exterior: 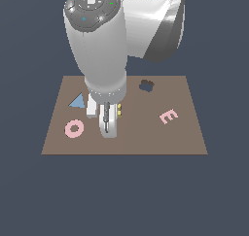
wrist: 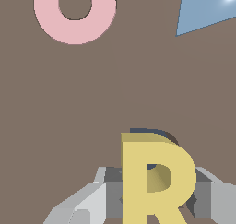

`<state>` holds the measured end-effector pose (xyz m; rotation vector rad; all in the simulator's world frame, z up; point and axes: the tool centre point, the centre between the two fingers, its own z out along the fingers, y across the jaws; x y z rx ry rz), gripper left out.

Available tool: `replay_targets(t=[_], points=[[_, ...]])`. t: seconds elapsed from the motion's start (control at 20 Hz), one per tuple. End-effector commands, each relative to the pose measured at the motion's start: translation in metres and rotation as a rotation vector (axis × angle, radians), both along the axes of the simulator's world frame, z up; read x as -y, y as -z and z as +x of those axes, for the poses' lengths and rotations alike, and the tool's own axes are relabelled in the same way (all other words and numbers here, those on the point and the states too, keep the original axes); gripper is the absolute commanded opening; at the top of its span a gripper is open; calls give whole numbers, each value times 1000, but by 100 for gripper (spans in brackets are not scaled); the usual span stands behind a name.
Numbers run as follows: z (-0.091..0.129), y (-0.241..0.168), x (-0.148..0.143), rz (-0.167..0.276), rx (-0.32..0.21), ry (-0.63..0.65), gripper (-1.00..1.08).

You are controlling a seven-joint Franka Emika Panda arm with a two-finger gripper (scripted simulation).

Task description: Insert a designated object into the corresponding slot on a board.

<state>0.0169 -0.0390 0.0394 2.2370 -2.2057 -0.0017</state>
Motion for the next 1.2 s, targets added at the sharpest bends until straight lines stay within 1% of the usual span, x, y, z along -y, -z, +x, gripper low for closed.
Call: replay_targets(t=[0.0,0.35,0.65,0.7,1.15], points=[[-4,0,0,0,0,30,-100],[-6,0,0,0,0,45,-100],[-6,9,0,0,0,50,-100],[-6,9,0,0,0,50,100],[-6,9,0,0,0,50,100]])
